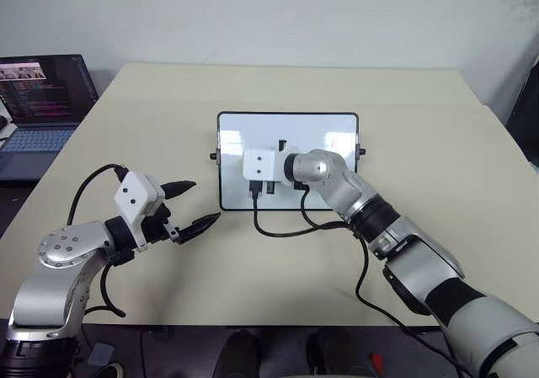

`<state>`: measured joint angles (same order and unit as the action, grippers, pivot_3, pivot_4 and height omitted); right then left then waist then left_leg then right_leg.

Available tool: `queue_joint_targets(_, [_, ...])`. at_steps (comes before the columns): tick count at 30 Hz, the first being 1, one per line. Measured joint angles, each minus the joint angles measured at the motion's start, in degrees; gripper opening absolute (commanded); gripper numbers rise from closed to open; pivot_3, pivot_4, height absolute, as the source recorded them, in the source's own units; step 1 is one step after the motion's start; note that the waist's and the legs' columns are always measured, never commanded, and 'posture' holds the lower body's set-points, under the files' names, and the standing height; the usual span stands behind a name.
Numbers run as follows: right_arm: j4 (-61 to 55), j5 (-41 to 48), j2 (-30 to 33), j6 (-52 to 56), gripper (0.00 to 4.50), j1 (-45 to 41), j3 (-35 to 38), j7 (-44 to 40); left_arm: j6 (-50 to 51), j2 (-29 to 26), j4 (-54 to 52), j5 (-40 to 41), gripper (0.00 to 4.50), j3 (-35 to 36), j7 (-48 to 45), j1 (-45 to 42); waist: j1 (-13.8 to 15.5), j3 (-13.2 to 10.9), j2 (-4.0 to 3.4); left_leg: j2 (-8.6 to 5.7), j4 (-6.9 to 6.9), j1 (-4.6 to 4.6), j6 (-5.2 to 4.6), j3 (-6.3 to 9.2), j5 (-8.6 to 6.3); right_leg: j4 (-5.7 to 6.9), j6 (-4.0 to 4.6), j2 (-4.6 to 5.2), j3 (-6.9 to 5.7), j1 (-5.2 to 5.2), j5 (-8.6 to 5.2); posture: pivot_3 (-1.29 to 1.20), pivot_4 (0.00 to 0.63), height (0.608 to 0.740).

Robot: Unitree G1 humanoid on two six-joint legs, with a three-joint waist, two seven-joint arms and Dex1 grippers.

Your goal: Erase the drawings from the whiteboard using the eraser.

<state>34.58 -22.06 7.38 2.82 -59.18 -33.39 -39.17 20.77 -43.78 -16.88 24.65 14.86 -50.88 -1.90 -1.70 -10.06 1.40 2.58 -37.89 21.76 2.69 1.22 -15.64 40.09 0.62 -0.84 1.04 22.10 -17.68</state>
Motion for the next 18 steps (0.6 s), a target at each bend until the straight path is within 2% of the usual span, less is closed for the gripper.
queue_joint_targets(5, [4.85, -1.58, -1.71, -1.24, 1.12, -3.59, 1.30, 11.28, -0.02, 0.01, 0.07, 0.00, 4.50, -0.64, -0.03, -0.05, 0.08, -0.02, -0.01, -0.01, -0.01, 0.03, -0.06, 0.05, 0.16, 0.03, 0.08, -0.02, -0.04, 0.05, 0.05, 0.00, 0.150, 0.740])
queue_joint_targets(7, [5.89, -1.59, -1.42, -1.27, 1.12, -4.52, 2.18, 12.26, -0.02, 0.01, 0.07, 0.00, 4.50, -0.71, 0.01, -0.05, 0.14, -0.02, 0.00, -0.02, -0.01, 0.05, -0.03, 0.04, 0.17, 0.01, 0.08, -0.01, -0.03, 0.04, 0.05, 0.00, 0.150, 0.740])
queue_joint_targets(10, [6.05, -1.56, -1.35, -1.31, 1.12, -4.54, 2.36, 11.30, -0.02, 0.03, 0.07, 0.00, 4.50, -0.96, 0.05, -0.08, 0.09, -0.02, 0.00, -0.02, 0.02, 0.05, -0.03, 0.01, 0.17, 0.00, 0.08, -0.01, -0.01, 0.04, 0.05, 0.00, 0.150, 0.740])
queue_joint_targets(15, [1.00, -1.50, 0.43, -1.04, 1.12, -1.14, 0.87, 2.20, -0.03, 0.11, 0.08, 0.00, 4.50, -1.04, 0.12, -0.08, -0.02, 0.00, 0.01, -0.01, 0.06, 0.04, -0.04, 0.03, 0.16, -0.01, 0.08, -0.01, -0.02, 0.02, 0.05, 0.00, 0.150, 0.740])
queue_joint_targets(18, [-0.05, -1.58, 0.44, -0.93, 1.12, 0.02, 0.11, 0.66, -0.03, 0.11, 0.08, 0.01, 4.50, -1.12, 0.11, -0.15, -0.12, -0.01, -0.02, 0.01, 0.06, 0.01, -0.04, 0.04, 0.17, 0.01, 0.08, -0.02, -0.04, 0.02, 0.05, 0.00, 0.150, 0.740])
